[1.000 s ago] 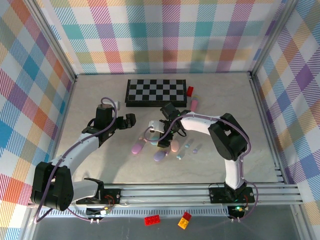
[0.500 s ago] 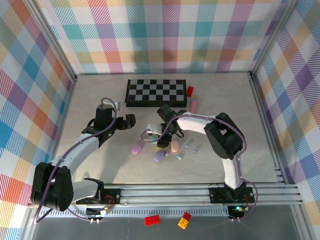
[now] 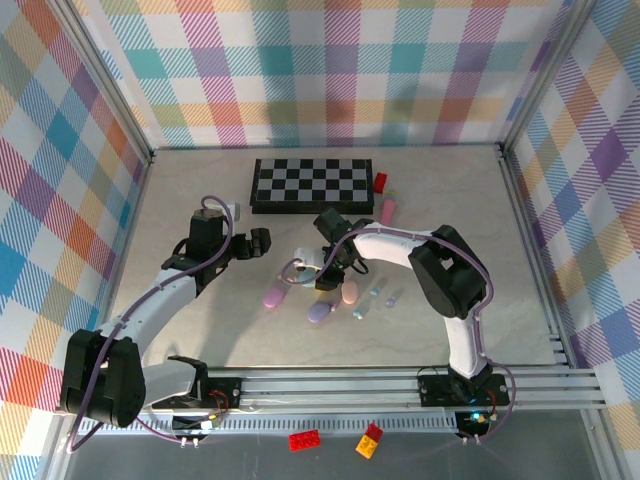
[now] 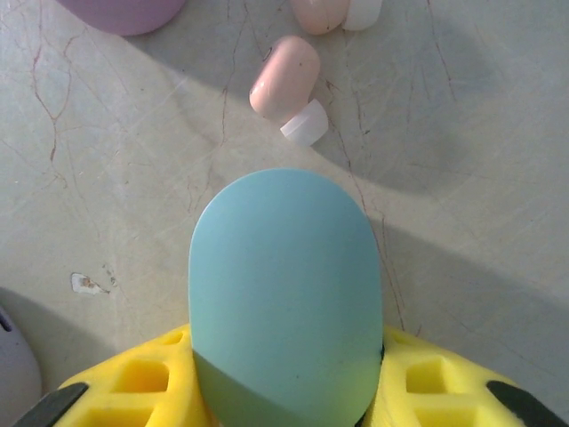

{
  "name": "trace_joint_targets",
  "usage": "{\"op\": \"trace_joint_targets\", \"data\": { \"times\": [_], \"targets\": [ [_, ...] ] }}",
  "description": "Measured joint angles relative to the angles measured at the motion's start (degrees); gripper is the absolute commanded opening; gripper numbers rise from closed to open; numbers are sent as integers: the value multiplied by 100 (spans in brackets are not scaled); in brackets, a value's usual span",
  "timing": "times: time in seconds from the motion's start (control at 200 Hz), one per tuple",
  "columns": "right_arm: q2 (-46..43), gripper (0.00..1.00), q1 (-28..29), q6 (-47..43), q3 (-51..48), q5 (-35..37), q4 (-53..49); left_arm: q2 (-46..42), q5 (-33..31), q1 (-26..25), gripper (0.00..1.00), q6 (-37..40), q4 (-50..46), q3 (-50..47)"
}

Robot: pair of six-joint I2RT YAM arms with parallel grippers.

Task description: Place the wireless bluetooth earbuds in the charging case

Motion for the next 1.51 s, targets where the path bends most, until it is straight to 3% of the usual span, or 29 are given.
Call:
{"op": "trace_joint_targets", "data": {
  "times": [0.185,0.395,0.705,0.79,0.935,1.08,1.38,1.505],
  "targets": [
    [-177,32,-111,66,-2,-120,-105,-262,22,0,100,24,144,-166],
    [-999,32,-409,267,-92,-404,-118,-684,334,-149,100,457,813,-575],
    [-2098,32,-970,610,-494,-776,-179,-745,1860,-765,100,1471,2151,-761],
    [-2347,32,-1064,680,-540,-820,-319,-745,2232,-870,94,1641,2391,-778],
    [-2730,31,-1078,743,-540,-973,-634,-664,2697,-1163,93,1851,2857,-785],
    [-3069,31,-1078,758,-538,-1209,-970,-433,3093,-1598,91,2179,2848,-756],
    [-3440,30,-1080,748,-417,-1867,-1491,118,3687,-1790,87,2509,2643,-197],
    [-3477,30,-1080,732,-278,-2100,-1585,229,3915,-2006,81,2597,2590,-136]
  ]
}}
